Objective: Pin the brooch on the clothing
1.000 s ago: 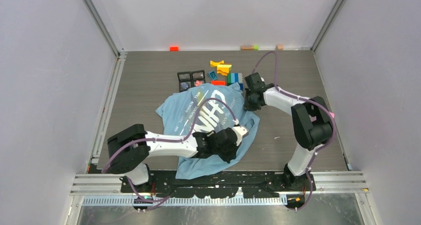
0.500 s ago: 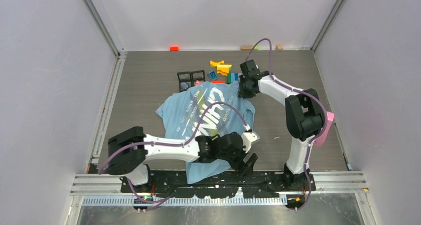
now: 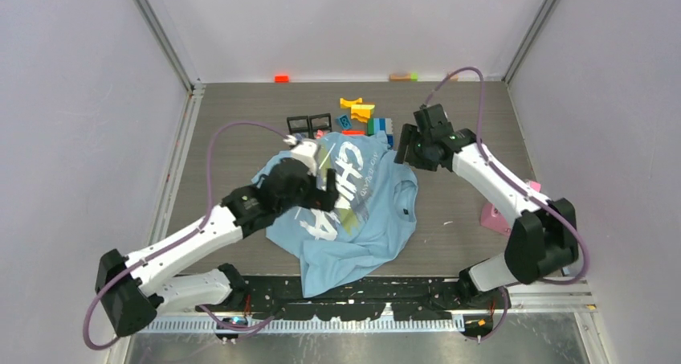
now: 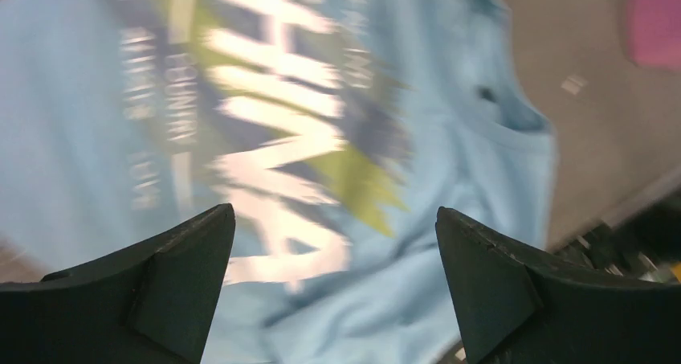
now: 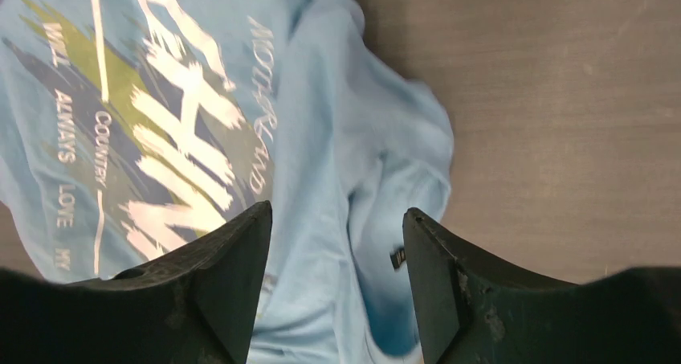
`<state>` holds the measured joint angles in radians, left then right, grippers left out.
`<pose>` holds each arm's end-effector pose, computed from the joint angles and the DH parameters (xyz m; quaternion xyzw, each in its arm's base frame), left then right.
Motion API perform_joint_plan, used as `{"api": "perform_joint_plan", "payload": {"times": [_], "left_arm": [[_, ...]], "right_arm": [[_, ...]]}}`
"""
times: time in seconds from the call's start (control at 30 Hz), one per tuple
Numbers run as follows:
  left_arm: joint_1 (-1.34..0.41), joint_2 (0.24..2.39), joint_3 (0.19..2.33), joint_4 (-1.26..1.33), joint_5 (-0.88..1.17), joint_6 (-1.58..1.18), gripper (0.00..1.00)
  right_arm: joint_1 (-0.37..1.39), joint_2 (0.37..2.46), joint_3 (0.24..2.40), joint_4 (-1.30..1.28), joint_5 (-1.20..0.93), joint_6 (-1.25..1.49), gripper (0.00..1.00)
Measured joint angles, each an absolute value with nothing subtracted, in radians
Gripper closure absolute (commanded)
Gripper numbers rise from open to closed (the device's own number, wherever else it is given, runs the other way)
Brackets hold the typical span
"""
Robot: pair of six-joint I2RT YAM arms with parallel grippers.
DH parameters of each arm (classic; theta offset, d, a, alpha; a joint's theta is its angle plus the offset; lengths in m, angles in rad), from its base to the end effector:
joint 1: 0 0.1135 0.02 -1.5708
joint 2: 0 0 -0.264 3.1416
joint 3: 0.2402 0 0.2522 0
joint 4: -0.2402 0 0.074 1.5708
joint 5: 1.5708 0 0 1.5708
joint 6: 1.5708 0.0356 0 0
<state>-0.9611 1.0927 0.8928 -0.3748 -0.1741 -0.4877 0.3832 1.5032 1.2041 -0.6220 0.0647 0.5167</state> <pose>0.1437 -0.1949 0.2988 0.1649 0.8605 -0.2582 0.4070 0.2978 0.1176 0.2748 0.0735 0.9444 0.1111 0.3006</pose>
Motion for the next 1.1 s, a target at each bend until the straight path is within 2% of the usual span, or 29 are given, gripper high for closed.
{"api": "perform_joint_plan", "payload": {"times": [0.17,0.4,0.53,0.73,0.8,0.87,0.9,0.93,0.97,1.03,1.1], "left_arm": [[-0.631,0.984,0.797,-0.455,-0.269,-0.521,0.03],[-0.239,0.990,0.711,-0.439,-0.174,-0.562,0.05],[-0.163,1.034,0.659,-0.387,-0.100,-0.597,0.03],[-0.159,1.110,0.615,-0.341,-0.005,-0.631,0.06],[-0.159,1.121,0.614,-0.338,0.011,-0.636,0.06],[-0.159,1.122,0.611,-0.332,0.023,-0.641,0.06],[-0.159,1.122,0.611,-0.332,0.028,-0.644,0.05],[-0.159,1.122,0.610,-0.331,0.032,-0.645,0.05],[-0.159,1.121,0.609,-0.331,0.038,-0.646,0.04],[-0.159,1.116,0.607,-0.334,0.046,-0.647,0.03],[-0.159,1.099,0.605,-0.341,0.051,-0.647,0.02]], "right_arm": [[0.395,1.332,1.024,-0.673,0.057,0.596,0.35],[0.447,1.176,0.865,-0.733,0.028,0.702,0.33],[0.478,1.116,0.818,-0.743,0.015,0.743,0.33],[0.556,1.108,0.766,-0.783,0.001,0.797,0.34],[0.579,1.108,0.732,-0.789,0.002,0.810,0.38],[0.590,1.108,0.701,-0.786,0.002,0.820,0.49],[0.591,1.111,0.689,-0.781,0.002,0.823,0.68],[0.591,1.116,0.684,-0.778,0.003,0.825,0.79],[0.591,1.131,0.683,-0.768,0.012,0.831,0.93],[0.591,1.166,0.689,-0.749,0.043,0.835,0.99],[0.587,1.221,0.717,-0.761,0.105,0.847,1.00]]}}
